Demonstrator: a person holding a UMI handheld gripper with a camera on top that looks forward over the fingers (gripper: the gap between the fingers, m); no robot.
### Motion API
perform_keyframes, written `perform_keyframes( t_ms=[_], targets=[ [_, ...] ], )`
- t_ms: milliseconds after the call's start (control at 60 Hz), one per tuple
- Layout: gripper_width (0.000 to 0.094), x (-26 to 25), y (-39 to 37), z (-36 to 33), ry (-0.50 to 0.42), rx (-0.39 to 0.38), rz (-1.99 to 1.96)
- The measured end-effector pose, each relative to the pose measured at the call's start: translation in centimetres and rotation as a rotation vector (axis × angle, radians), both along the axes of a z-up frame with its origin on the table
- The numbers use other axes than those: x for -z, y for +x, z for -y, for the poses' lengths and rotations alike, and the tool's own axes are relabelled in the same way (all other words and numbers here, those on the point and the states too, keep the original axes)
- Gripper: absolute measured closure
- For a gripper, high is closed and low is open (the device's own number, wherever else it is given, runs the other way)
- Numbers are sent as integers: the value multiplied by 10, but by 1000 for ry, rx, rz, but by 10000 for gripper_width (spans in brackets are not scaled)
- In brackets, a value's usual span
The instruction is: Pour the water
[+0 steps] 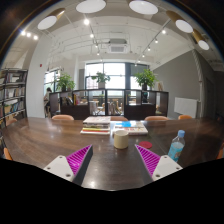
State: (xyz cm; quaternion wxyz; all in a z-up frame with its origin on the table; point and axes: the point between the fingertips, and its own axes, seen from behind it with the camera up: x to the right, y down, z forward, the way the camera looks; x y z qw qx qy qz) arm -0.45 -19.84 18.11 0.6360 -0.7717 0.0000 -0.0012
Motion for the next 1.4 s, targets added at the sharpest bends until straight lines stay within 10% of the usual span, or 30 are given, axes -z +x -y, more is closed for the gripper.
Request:
perform_keyframes(
  t_ms=[517, 833, 1000, 1400],
  targets=[
    [97, 83, 262, -11, -38, 252, 65],
    [123, 91, 303, -95, -2, 207, 8],
    [429, 96, 301, -122, 15, 172, 26],
    [617, 95, 293, -133, 67, 169, 73]
  ],
)
